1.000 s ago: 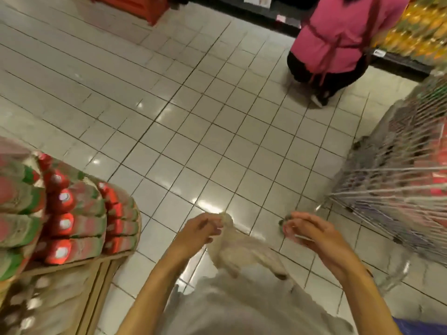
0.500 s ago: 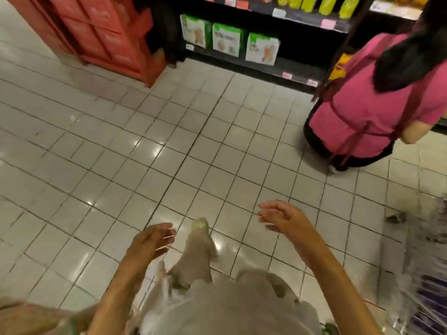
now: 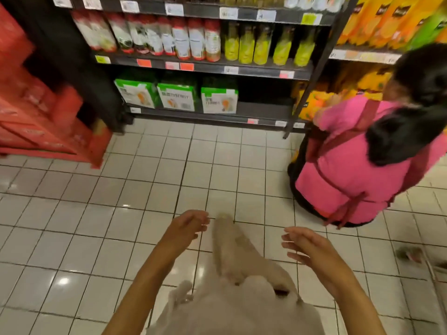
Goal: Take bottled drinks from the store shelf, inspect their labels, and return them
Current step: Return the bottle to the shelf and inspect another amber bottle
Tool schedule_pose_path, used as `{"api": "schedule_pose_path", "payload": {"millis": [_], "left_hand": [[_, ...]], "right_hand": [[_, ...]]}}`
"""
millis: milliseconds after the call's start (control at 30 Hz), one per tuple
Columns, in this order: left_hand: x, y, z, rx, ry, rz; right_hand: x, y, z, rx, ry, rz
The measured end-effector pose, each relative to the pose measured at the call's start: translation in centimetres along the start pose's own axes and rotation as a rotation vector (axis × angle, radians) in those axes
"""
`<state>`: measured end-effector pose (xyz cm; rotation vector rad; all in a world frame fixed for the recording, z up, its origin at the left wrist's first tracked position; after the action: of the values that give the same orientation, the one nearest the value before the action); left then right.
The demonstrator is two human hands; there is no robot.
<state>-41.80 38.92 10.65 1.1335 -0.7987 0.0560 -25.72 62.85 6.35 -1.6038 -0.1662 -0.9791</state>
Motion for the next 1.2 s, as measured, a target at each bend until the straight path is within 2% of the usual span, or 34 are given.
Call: {"api": "schedule_pose_path", "payload": {"millis": [167,367,500,633,700,800,900,967,1100,1200], "left_hand": [[-11.0,6.7,2.4,0.125,0.023,0.097],[-23.5,17.3,8.5,0.185,0.095,0.085],[-35.4,28.4,11.2,0.188,0.084,-0.065],[-44.6,43.3,11.2,0.200,-0.039,-0.284],[-47.5,51.0,10.5,0.205,-0.102,-0.423],[-50.2,61.1,10.1,0.250,-0.080,-0.642],[-51.7,68.8,9.0,0.278,-0.052,-0.807],[-52.4,72.7,7.6,0.207,-0.036,-0.909],[-54.8,77.6,4.6,0.067,0.043,-0.904],[-57.8,78.9,3.2,-0.047,0.114,-0.824]], "right_hand": [[-12.3,-12.6,-2.2,-0.029,-0.006,0.037],[-23.9,-27.4,-7.2,-0.009,-0.089,0.128],[-32.4,-38.0,-8.8,-0.029,-0.010,0.288],[-37.4,-51.5,-8.0,0.012,0.100,0.584],[-38.4,-58.5,-7.0,0.012,0.155,0.721],[-38.2,-67.4,-4.6,-0.042,0.274,0.925],[-37.3,-74.8,-2.5,-0.081,0.371,1.114],[-37.3,-79.6,-1.8,-0.001,0.404,1.209],[-38.6,-88.0,-3.5,0.346,0.481,1.323],[-40.9,-91.7,-5.9,0.452,0.500,1.315]]}}
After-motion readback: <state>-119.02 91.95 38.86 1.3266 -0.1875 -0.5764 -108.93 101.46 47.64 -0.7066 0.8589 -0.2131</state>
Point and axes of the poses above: each hand's wrist, its own x-axis away from the middle knuckle, its own z-axis out of the back of the hand, y = z × x, the point moved 8 cm from there along -x, towards the middle knuckle, and after that the axes turned 2 degrees about -z, right-handed, at the moved point
